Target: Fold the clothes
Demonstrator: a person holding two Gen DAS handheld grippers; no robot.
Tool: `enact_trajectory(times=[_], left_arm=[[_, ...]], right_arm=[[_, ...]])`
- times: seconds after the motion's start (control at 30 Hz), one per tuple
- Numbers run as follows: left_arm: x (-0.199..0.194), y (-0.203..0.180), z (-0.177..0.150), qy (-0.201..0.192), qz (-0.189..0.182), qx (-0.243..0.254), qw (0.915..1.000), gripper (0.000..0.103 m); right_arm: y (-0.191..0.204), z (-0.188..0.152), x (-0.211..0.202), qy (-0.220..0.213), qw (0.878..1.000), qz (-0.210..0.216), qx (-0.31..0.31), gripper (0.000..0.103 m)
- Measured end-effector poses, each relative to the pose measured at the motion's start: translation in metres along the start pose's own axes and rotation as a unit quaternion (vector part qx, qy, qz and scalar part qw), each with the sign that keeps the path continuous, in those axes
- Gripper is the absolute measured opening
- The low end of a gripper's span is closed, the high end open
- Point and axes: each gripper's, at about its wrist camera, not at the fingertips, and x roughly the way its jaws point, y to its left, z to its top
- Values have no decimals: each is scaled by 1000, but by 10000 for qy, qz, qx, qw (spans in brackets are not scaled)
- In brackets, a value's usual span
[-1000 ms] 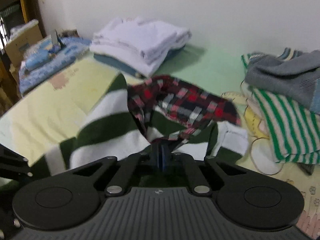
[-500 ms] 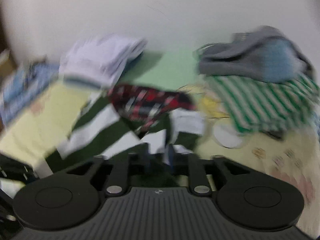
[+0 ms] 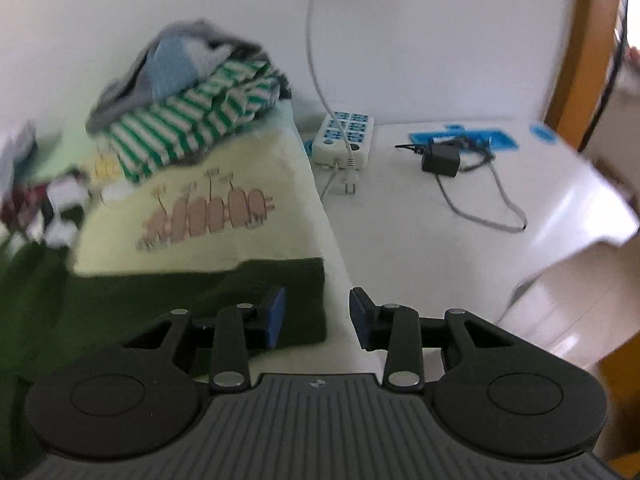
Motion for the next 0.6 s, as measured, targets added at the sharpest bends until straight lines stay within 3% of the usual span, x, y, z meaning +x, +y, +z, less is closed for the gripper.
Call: enact_trajectory(times=[0.03,0.2,0.27,0.4,0.53,0.6], left_arm=[[2,-1,-1,34,14,80,10000,27],[9,-2,6,24,-11,-22,10000,5],[8,-10,10,-12,61,23,10000,2],[3,-15,12,-91,140,-11,9999,0],[-2,-8,11,-76,113,-174,9998,1],[0,-7,8,-21,119,-159,9998,1]], right_arm=[[0,0,2,-8,10000,65,61,38],[-9,-2,13,147,9970,429,630,30],[-14,-3,16,188,9943,553,894,28],[-19,-2,19,158,9937,455,1007,0],[-26,3,3,-234,9938,354,1029,0],[-30,4,5,-183,9935,460,1021,0]])
